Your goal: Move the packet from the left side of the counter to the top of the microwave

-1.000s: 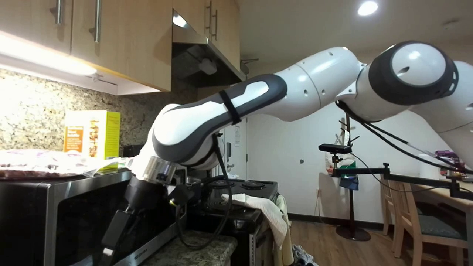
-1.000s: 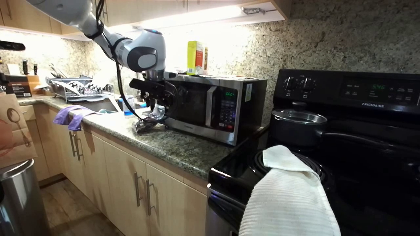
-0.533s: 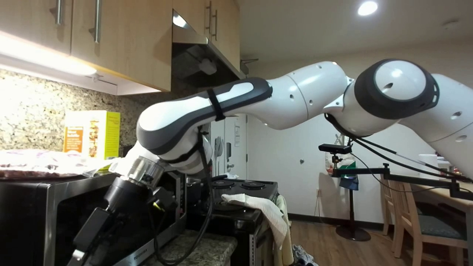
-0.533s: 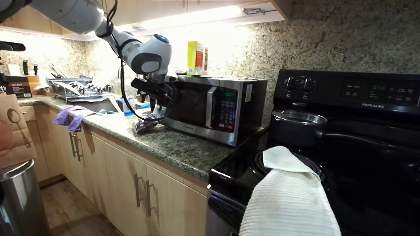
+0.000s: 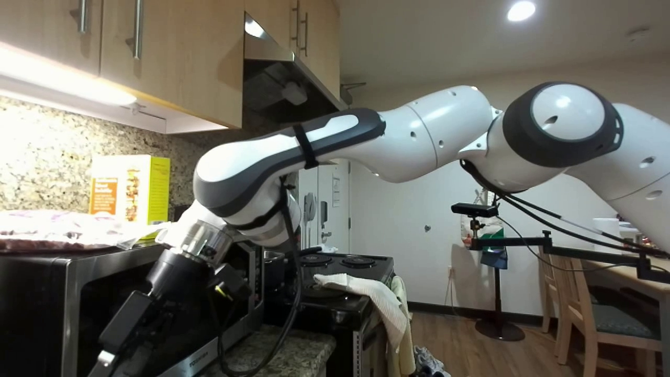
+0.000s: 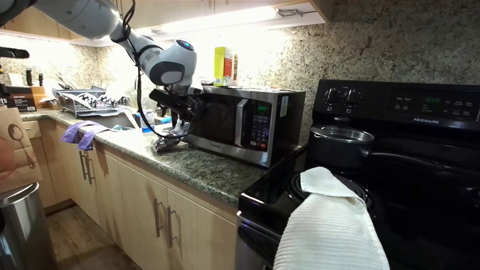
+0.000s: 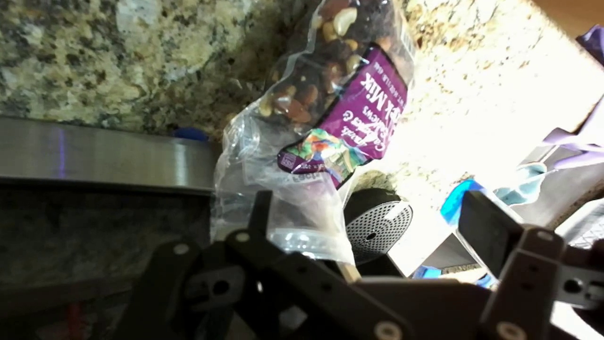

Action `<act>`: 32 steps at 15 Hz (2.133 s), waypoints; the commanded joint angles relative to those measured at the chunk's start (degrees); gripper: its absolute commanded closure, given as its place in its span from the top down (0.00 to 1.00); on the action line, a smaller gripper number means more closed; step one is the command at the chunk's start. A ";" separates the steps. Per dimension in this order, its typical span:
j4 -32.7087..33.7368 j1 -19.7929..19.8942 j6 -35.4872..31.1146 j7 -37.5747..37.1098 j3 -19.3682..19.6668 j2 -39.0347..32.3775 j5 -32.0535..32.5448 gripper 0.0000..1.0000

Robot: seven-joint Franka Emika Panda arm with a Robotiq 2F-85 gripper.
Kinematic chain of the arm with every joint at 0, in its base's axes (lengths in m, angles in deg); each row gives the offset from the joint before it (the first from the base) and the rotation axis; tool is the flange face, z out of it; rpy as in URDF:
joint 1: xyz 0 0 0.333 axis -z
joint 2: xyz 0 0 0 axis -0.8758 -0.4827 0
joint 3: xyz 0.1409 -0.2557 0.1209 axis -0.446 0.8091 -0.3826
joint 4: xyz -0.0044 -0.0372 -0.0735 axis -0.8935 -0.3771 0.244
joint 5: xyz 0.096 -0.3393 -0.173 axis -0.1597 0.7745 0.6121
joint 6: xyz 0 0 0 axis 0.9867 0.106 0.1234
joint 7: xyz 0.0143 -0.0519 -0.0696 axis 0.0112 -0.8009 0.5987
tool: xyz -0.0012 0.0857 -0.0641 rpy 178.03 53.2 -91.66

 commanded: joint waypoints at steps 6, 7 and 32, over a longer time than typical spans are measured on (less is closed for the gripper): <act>-12.40 0.77 -12.07 -3.08 -0.35 3.58 -5.82 1.00; -13.59 1.64 -14.31 -1.60 -1.56 3.53 -6.86 1.00; -21.37 21.51 -20.88 21.82 -23.83 -3.98 -20.43 1.00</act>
